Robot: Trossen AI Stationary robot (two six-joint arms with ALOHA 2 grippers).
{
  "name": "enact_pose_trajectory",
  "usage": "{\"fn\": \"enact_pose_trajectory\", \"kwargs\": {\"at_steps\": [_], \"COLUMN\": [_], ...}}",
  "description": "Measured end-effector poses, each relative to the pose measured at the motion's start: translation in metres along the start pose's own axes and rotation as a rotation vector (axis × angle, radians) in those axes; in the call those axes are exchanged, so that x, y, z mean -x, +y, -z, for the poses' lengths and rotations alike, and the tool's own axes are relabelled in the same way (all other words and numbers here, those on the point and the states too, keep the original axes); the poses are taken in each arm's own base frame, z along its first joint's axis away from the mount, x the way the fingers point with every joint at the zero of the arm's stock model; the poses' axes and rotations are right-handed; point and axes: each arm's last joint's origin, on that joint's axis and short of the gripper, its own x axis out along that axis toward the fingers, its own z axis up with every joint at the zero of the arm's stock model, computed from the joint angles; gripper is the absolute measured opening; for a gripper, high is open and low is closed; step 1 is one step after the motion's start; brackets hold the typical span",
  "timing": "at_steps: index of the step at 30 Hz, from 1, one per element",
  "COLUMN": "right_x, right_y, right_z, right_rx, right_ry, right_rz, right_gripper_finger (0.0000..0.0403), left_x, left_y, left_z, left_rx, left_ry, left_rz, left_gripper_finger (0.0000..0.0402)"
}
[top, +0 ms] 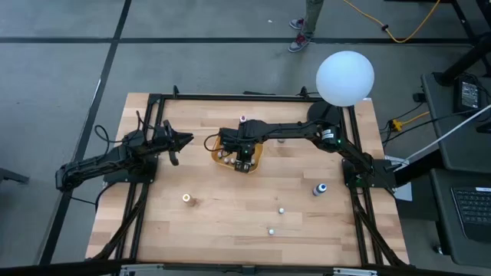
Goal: Pick & Place food coloring
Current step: Put the small black food coloring bottle into the yellow bin, then put the small purple food coloring bottle into the yellow bin
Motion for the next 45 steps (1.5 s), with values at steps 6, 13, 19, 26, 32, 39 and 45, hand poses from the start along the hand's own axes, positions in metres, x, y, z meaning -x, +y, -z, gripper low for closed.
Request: {"fn": "enact_pose_trajectory", "kwargs": {"at_steps": [6,13,19,26,32,39,45], "right_x": [-0.014,-0.014,-0.014,-0.014,-0.004,0.03,0.068], "right_y": [0.003,0.003,0.003,0.003,0.002,-0.001,-0.001], "right_z": [0.0,-0.001,-0.001,-0.001,-0.001,0.001,0.003], "right_rx": [-0.003,-0.02,-0.026,-0.036,-0.048,-0.034,0.01], "right_ry": [0.024,0.015,0.02,0.02,0.01,0.059,0.037], "right_rz": [0.0,-0.001,-0.001,-0.002,0.024,0.1,0.149], "right_gripper_finger": [0.0082,0.0082,0.0096,0.0129,0.0146,0.0147,0.0146], "left_x": [0.0,0.0,0.0,0.0,0.0,0.0,0.0], "left_y": [0.0,0.0,0.0,0.0,0.0,0.0,0.0], "left_z": [0.0,0.0,-0.001,-0.001,-0.001,-0.001,-0.001], "left_rx": [0.0,0.0,0.0,0.0,0.0,0.0,0.0], "left_ry": [0.0,-0.004,-0.007,-0.007,-0.008,-0.007,-0.007], "left_rz": [0.0,0.001,0.001,0.001,0.002,0.001,0.001], "left_gripper_finger": [0.0059,0.0058,0.006,0.0058,0.006,0.0057,0.006]}}
